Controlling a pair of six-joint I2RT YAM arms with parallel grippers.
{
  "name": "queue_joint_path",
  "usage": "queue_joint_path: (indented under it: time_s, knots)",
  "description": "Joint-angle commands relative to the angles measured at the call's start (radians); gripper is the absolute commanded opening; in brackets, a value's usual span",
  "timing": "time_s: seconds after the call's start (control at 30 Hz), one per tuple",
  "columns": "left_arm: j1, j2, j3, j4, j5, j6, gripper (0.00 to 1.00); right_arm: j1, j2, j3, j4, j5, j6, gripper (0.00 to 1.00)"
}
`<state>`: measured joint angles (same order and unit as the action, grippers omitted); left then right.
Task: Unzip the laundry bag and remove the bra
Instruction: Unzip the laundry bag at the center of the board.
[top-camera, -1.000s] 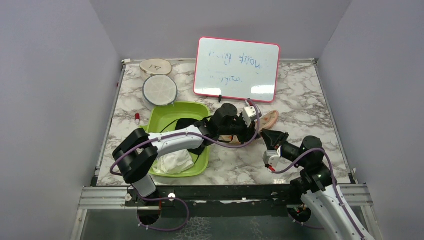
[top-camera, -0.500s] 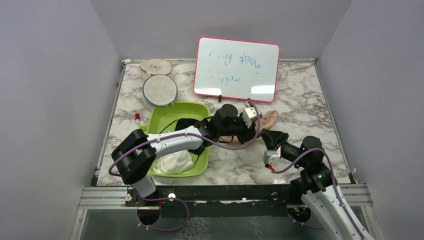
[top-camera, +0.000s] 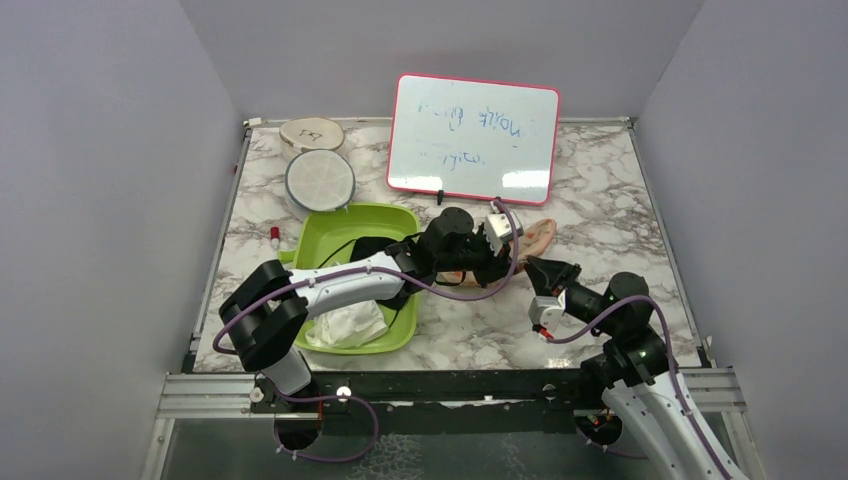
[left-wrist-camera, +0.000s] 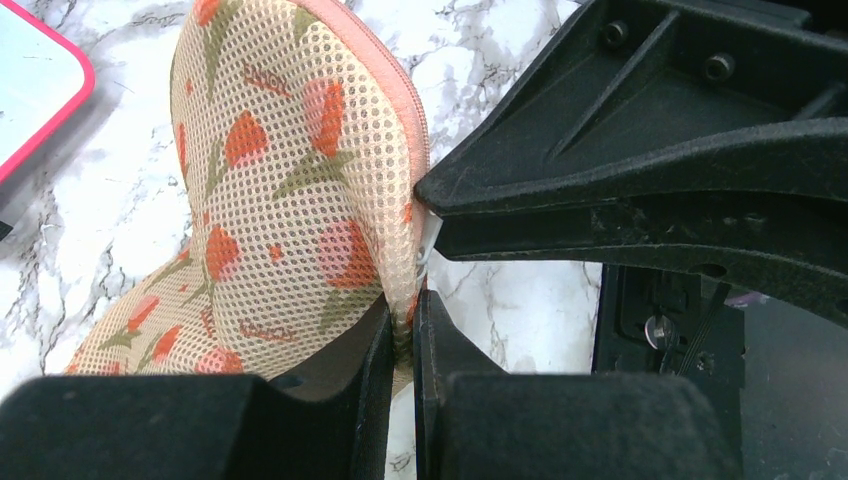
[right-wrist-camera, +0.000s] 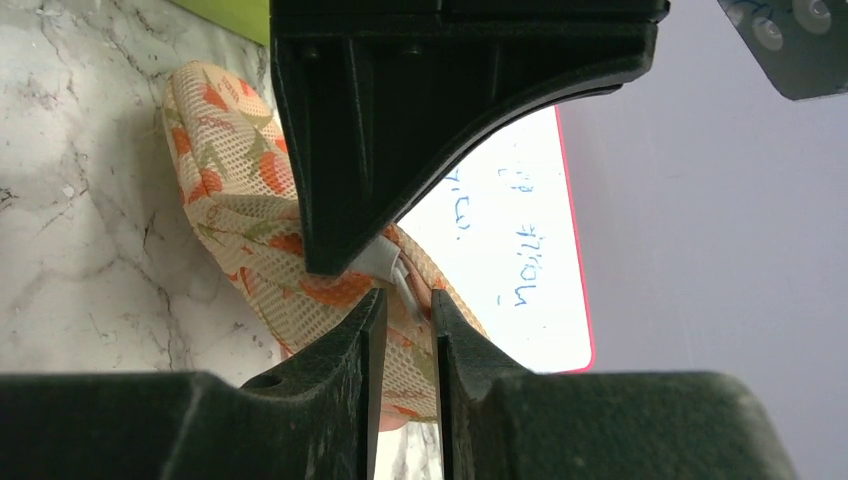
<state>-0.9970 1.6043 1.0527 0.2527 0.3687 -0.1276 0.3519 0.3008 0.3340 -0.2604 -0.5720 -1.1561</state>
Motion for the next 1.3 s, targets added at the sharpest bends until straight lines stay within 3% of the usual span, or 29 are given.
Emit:
queue_joint_path:
  time_s: [0.0,0.73,0.93,1.27]
  knots:
    - [-0.005,-0.049,-0.002,0.038,-0.010,0.017,0.00,-0.001,-0.003,0.036,-0.012,0.046,0.043,0.21]
    - [-0.005,-0.072,-0.013,0.045,-0.045,0.028,0.00,-0.001,0.004,0.067,-0.057,0.038,0.053,0.21]
    - [-0.005,-0.070,-0.013,0.039,-0.055,0.031,0.00,-0.001,-0.013,0.086,-0.082,0.052,0.057,0.36]
    - [-0.005,-0.071,-0.015,0.048,-0.034,0.039,0.00,-0.001,0.028,0.063,-0.064,-0.002,0.047,0.28]
